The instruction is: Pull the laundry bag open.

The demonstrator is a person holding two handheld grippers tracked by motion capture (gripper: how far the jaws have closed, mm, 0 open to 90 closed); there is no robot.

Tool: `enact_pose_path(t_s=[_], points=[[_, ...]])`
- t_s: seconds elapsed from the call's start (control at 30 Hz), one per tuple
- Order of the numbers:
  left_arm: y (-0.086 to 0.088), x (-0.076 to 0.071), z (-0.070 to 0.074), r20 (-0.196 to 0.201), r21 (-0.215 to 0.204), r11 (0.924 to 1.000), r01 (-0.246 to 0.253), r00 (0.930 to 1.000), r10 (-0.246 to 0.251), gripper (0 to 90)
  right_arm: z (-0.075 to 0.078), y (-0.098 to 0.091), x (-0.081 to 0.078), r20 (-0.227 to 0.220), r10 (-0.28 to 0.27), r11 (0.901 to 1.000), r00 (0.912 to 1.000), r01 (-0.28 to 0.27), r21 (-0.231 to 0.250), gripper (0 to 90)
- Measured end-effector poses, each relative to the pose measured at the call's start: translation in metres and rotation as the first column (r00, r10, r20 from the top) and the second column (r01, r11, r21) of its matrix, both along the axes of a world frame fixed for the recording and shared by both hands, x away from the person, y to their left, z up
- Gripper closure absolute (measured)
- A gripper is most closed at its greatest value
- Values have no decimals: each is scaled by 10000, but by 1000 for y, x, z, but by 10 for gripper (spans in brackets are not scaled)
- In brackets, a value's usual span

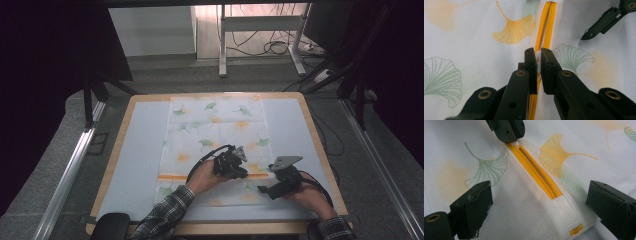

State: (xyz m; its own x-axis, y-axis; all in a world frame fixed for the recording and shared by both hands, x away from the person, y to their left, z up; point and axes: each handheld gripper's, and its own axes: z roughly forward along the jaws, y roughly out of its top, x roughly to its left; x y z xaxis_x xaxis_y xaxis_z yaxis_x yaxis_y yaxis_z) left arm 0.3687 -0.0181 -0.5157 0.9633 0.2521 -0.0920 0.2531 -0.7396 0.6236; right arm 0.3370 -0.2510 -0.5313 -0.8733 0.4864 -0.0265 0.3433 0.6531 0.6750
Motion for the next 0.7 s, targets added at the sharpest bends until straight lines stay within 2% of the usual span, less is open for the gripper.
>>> enact_pose_path(t_s=[0.7], points=[[21, -5, 4, 54, 144, 9995, -279, 9996, 278, 848, 0, 0, 0, 8, -12, 10000, 10000, 12, 12, 67]])
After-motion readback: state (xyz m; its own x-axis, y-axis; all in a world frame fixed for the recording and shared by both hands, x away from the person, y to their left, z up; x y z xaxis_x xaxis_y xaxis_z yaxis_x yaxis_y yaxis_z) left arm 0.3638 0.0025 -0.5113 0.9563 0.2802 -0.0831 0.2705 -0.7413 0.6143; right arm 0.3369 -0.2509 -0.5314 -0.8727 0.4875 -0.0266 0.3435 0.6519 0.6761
